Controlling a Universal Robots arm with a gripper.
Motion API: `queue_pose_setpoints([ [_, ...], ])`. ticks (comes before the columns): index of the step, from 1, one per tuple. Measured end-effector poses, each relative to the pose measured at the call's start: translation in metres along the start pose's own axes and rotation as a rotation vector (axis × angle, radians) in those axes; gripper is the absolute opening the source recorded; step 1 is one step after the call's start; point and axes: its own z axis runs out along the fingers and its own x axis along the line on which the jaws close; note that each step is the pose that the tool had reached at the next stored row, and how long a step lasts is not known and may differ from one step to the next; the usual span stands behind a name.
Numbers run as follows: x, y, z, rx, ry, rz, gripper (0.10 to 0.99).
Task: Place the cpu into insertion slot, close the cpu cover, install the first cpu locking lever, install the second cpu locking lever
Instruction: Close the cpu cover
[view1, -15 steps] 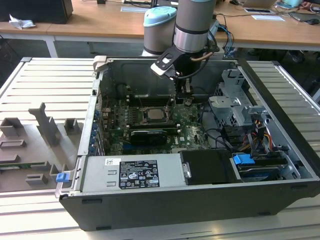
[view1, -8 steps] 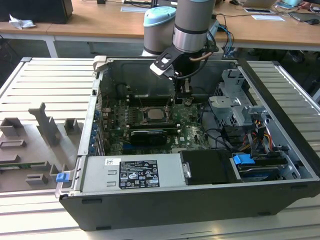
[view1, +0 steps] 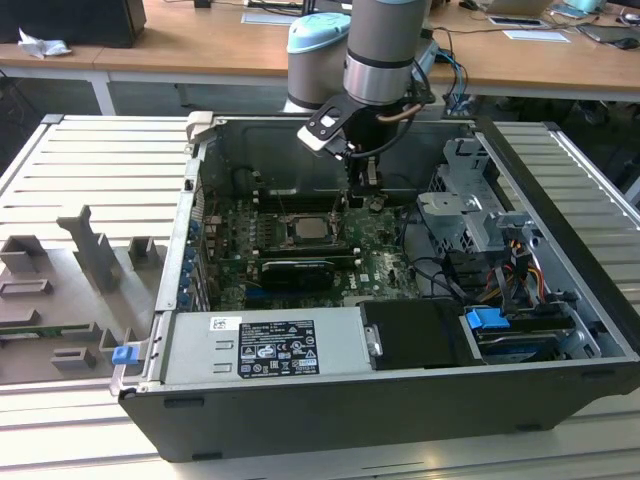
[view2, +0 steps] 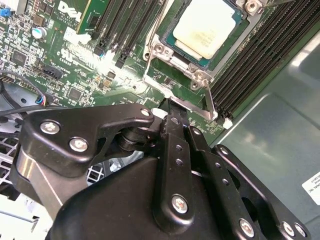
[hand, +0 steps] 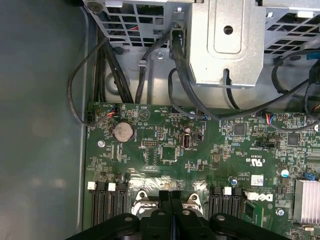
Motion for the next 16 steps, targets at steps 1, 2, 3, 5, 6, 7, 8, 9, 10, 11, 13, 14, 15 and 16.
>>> queue_pose_setpoints([
  [1, 0.0000, -0.0003, 0.0000, 0.000, 0.0000, 0.000, 0.106],
  [2, 0.0000, -0.0005, 0.0000, 0.000, 0.0000, 0.000, 0.106],
  [3, 0.0000, -0.0010, 0.0000, 0.000, 0.0000, 0.000, 0.106],
  [5, 0.0001, -0.0019, 0.0000, 0.000, 0.0000, 0.000, 0.106],
  [6, 0.0001, -0.0024, 0.0000, 0.000, 0.0000, 0.000, 0.106],
  [7, 0.0001, -0.0028, 0.0000, 0.000, 0.0000, 0.000, 0.106],
  [8, 0.0001, -0.0030, 0.0000, 0.000, 0.0000, 0.000, 0.106],
  [9, 0.0001, -0.0032, 0.0000, 0.000, 0.0000, 0.000, 0.106],
  [10, 0.0001, -0.0035, 0.0000, 0.000, 0.0000, 0.000, 0.106],
  [11, 0.0002, -0.0037, 0.0000, 0.000, 0.0000, 0.000, 0.106],
  [13, 0.0002, -0.0046, 0.0000, 0.000, 0.0000, 0.000, 0.106],
  [14, 0.0002, -0.0050, 0.0000, 0.000, 0.0000, 0.000, 0.106],
  [15, 0.0002, -0.0055, 0.0000, 0.000, 0.0000, 0.000, 0.106],
  [16, 0.0002, -0.0058, 0.0000, 0.000, 0.0000, 0.000, 0.106],
])
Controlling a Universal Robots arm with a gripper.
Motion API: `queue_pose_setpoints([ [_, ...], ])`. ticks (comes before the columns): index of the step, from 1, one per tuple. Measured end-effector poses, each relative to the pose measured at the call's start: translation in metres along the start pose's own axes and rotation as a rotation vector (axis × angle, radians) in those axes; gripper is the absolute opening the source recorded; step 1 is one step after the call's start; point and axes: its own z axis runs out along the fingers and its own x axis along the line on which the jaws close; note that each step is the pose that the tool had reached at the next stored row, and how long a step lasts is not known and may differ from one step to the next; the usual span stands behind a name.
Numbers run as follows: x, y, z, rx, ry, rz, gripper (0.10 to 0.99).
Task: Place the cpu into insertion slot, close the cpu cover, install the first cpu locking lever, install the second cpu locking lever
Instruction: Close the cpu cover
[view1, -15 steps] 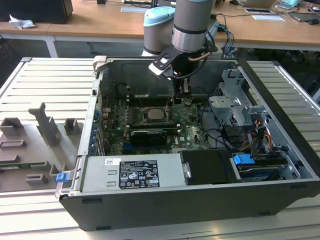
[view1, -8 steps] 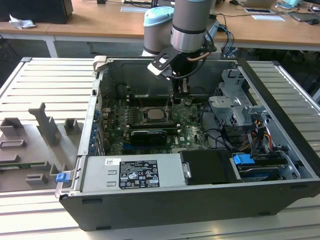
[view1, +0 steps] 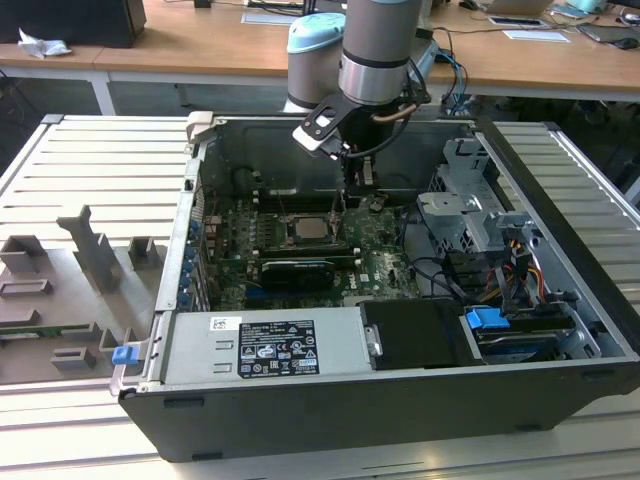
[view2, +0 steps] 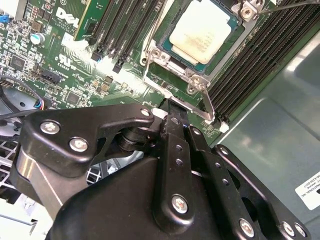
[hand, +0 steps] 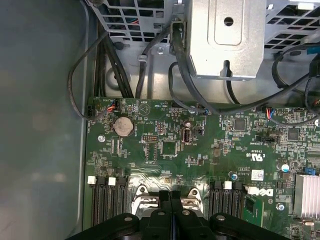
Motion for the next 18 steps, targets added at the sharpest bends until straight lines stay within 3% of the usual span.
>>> queue_pose_setpoints([
  [18, 0.0003, -0.0080, 0.0000, 0.000, 0.0000, 0.000, 0.106],
])
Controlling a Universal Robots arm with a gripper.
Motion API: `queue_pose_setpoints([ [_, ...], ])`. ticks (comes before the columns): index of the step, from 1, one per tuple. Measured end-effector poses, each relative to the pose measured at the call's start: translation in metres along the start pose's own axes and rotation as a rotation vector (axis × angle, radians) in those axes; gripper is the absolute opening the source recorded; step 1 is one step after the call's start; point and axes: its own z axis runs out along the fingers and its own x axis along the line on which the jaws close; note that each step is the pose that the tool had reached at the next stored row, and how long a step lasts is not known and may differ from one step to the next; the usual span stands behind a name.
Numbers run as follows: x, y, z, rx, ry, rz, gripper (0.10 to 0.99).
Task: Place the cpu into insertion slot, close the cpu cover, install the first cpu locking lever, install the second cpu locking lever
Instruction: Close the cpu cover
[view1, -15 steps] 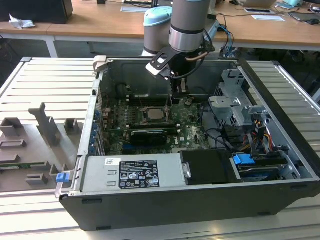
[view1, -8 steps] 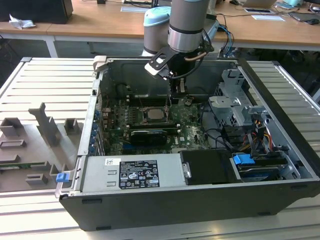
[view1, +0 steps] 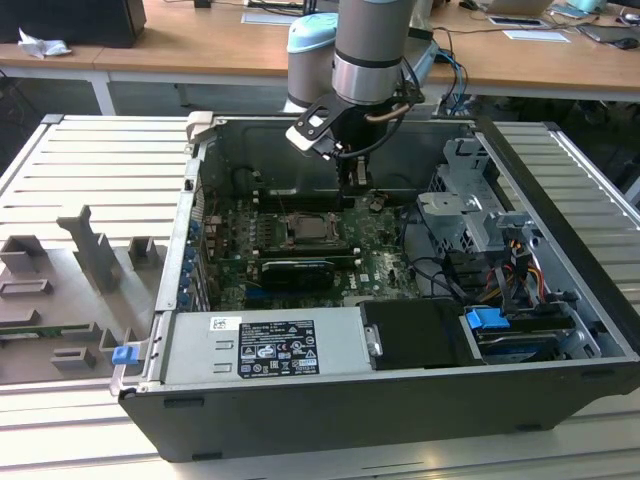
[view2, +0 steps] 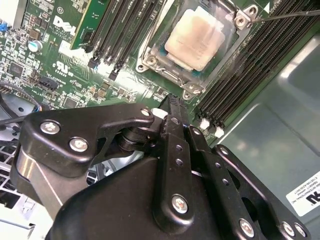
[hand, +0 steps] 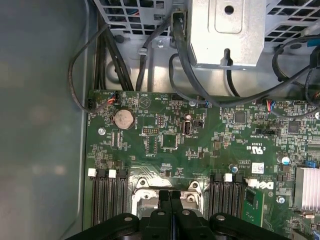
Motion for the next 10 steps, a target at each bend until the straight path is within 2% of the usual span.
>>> queue_pose_setpoints([
  [7, 0.0004, -0.0075, 0.0002, 0.000, 0.0001, 0.000, 0.106],
  [10, 0.0006, -0.0151, 0.0037, -0.001, 0.0010, -0.001, 0.106],
])
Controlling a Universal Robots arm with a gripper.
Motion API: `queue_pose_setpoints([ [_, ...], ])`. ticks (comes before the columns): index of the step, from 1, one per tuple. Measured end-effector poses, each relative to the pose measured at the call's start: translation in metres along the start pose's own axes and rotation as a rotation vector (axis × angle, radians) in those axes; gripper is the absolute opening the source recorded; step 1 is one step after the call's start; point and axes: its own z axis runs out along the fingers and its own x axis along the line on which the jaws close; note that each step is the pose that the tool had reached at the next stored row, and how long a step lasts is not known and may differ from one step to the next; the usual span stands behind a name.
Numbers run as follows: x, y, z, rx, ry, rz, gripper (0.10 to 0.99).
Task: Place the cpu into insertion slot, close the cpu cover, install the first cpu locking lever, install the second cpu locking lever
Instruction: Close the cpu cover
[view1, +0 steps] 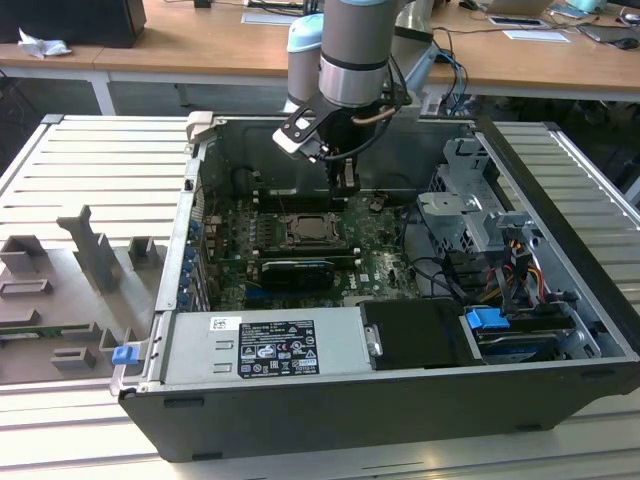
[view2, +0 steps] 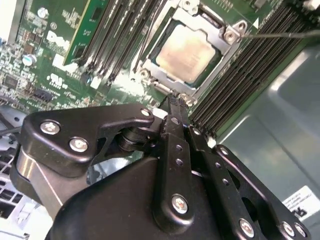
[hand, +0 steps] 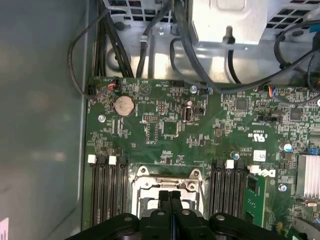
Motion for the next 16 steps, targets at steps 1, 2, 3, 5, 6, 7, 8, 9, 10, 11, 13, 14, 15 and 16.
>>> queue_pose_setpoints([
  [1, 0.0001, -0.0025, 0.0027, 0.000, 0.0007, -0.005, 0.106],
  [2, 0.0001, -0.0047, 0.0076, 0.000, 0.0015, -0.024, 0.106],
  [3, 0.0002, -0.0067, 0.0104, 0.000, 0.0020, -0.034, 0.106],
  [5, 0.0004, -0.0146, 0.0128, 0.000, 0.0018, -0.042, 0.106],
  [6, 0.0005, -0.0166, 0.0129, 0.000, 0.0017, -0.042, 0.106],
  [7, 0.0006, -0.0177, 0.0129, 0.000, 0.0018, -0.042, 0.106],
  [8, 0.0007, -0.0190, 0.0130, 0.000, 0.0021, -0.042, 0.106],
  [9, 0.0008, -0.0200, 0.0130, 0.000, 0.0022, -0.042, 0.106],
  [10, 0.0008, -0.0214, 0.0130, 0.000, 0.0021, -0.042, 0.106],
  [11, 0.0008, -0.0221, 0.0130, 0.000, 0.0020, -0.042, 0.106],
  [13, 0.0010, -0.0249, 0.0130, 0.000, 0.0021, -0.042, 0.106],
  [14, 0.0010, -0.0258, 0.0130, 0.000, 0.0021, -0.042, 0.106],
  [15, 0.0010, -0.0264, 0.0130, 0.000, 0.0021, -0.042, 0.106],
  [16, 0.0011, -0.0276, 0.0129, 0.000, 0.0020, -0.042, 0.106],
])
